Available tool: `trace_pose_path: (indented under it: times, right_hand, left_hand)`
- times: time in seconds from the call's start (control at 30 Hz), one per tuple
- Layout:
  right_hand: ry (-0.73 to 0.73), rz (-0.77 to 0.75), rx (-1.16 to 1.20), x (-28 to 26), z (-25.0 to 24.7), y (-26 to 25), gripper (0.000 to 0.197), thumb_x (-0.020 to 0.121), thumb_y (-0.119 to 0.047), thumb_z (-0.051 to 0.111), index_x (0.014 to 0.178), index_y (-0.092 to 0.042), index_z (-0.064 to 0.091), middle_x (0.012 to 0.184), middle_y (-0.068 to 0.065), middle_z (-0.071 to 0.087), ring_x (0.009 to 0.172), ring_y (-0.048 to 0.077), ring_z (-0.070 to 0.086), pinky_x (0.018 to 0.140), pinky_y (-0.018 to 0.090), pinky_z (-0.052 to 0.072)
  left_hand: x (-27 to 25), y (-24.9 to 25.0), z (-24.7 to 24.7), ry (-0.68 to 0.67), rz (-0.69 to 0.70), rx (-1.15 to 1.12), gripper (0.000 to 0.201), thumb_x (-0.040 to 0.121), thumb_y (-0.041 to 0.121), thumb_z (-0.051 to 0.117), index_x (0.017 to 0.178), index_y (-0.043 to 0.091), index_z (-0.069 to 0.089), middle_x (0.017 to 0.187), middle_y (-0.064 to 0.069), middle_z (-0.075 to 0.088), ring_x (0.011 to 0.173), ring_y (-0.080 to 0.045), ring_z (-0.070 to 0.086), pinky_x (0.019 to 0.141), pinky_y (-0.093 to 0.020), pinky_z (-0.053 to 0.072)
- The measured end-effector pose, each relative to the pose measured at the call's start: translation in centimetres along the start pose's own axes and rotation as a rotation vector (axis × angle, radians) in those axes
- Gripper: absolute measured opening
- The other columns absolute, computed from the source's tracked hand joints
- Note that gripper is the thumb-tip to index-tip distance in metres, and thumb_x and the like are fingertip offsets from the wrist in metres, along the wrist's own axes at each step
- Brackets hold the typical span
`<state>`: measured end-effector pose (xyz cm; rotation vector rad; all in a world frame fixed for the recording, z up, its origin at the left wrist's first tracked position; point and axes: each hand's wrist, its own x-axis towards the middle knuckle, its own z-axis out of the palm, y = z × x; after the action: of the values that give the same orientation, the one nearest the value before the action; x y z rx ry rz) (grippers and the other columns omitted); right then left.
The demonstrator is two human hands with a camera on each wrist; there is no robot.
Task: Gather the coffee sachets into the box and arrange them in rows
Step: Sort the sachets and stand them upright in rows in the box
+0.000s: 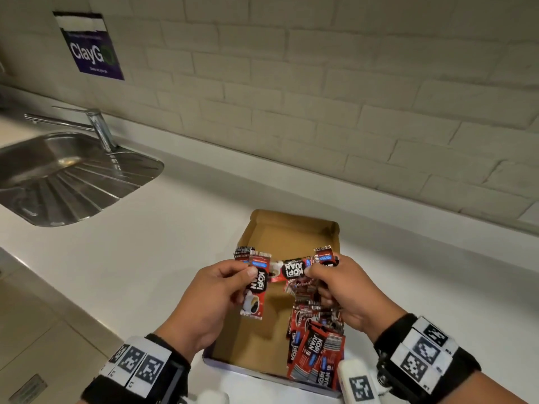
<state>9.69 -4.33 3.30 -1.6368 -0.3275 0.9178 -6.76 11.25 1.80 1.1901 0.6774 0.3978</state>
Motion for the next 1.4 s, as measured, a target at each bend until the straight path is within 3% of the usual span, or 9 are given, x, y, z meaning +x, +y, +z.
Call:
trace_pose_path:
  times: [0.07,0.13,0.23,0.43,0.6,0.73,0.93,1.13,1.4]
  right_hand:
    - [0.016,0.035,0.141,0.3,-0.1,0.3,0.008,0.095,-0.004,0.063,0.102,0.0,0.062,0.048,-0.001,0.05,0.043,0.011,0.033,0.044,0.024,0.027]
    - [-0.007,0.074,0.257,0.6,0.1,0.8,0.023,0.094,-0.005,0.065,0.111,0.011,0.064,0.048,0.003,0.043,0.042,0.013,0.032,0.042,0.023,0.027]
    - [-0.059,0.106,0.359,0.5,0.8,1.4,0.026,0.092,-0.006,0.069,0.109,0.012,0.063,0.049,0.006,0.047,0.038,0.011,0.035,0.038,0.022,0.03]
    - [-0.1,0.127,0.425,0.1,1.4,1.8,0.026,0.095,-0.006,0.064,0.111,0.014,0.062,0.055,0.009,0.054,0.035,0.008,0.039,0.035,0.019,0.033]
    - [-0.053,0.079,0.367,0.3,0.8,1.3,0.022,0.094,-0.007,0.067,0.109,0.008,0.061,0.052,0.003,0.056,0.039,0.01,0.036,0.039,0.021,0.031]
    - [0.027,0.062,0.341,0.7,0.0,0.7,0.018,0.095,-0.012,0.066,0.1,0.004,0.061,0.046,0.001,0.05,0.042,0.013,0.032,0.042,0.024,0.028]
    - [0.004,0.038,0.259,0.9,-0.1,0.2,0.015,0.096,-0.018,0.066,0.091,-0.007,0.06,0.05,0.002,0.044,0.044,0.014,0.03,0.049,0.028,0.026]
    - [-0.089,-0.001,0.03,0.3,1.2,0.3,0.027,0.098,-0.029,0.067,0.075,-0.016,0.067,0.049,0.003,0.043,0.043,0.016,0.033,0.05,0.028,0.03]
    - [-0.174,0.004,-0.056,-0.4,2.5,-0.1,0.022,0.105,-0.027,0.057,0.092,-0.011,0.064,0.047,-0.005,0.053,0.042,0.01,0.037,0.052,0.029,0.029]
  left_hand:
    - [0.1,0.0,0.0,-0.037,-0.028,-0.094,0.018,0.081,0.017,0.071,0.085,0.001,0.064,0.067,-0.014,0.06,0.055,-0.022,0.055,0.061,-0.033,0.052]
    - [-0.1,0.1,0.5,-0.115,-0.072,-0.143,0.015,0.088,0.013,0.066,0.09,0.001,0.058,0.071,-0.017,0.062,0.054,-0.023,0.063,0.056,-0.03,0.057]
    - [-0.1,0.1,1.6,-0.161,-0.096,-0.136,0.014,0.095,0.01,0.061,0.102,-0.002,0.059,0.079,-0.022,0.068,0.06,-0.026,0.069,0.057,-0.029,0.06]
    - [0.3,0.0,2.4,-0.128,-0.056,-0.099,0.009,0.092,0.013,0.063,0.095,0.004,0.061,0.08,-0.02,0.07,0.061,-0.025,0.069,0.06,-0.032,0.06]
    - [0.4,-0.2,1.7,-0.082,-0.026,-0.045,0.016,0.093,0.011,0.066,0.104,0.001,0.064,0.082,-0.018,0.069,0.065,-0.023,0.066,0.061,-0.033,0.058]
    - [0.4,-0.1,0.8,-0.033,0.0,-0.035,0.008,0.087,0.006,0.071,0.083,0.005,0.064,0.097,-0.02,0.073,0.082,-0.025,0.07,0.067,-0.037,0.061]
    - [0.1,-0.1,0.7,-0.069,0.012,0.046,0.013,0.083,-0.001,0.074,0.086,0.005,0.063,0.078,-0.02,0.068,0.058,-0.023,0.062,0.054,-0.032,0.055]
    - [0.1,-0.6,1.1,-0.089,0.022,0.079,0.008,0.085,0.005,0.074,0.092,0.005,0.071,0.088,-0.021,0.073,0.068,-0.025,0.067,0.054,-0.032,0.052]
    - [0.1,-0.5,1.1,-0.072,0.009,0.086,0.012,0.085,0.004,0.074,0.095,0.002,0.067,0.083,-0.019,0.07,0.065,-0.026,0.063,0.057,-0.034,0.056]
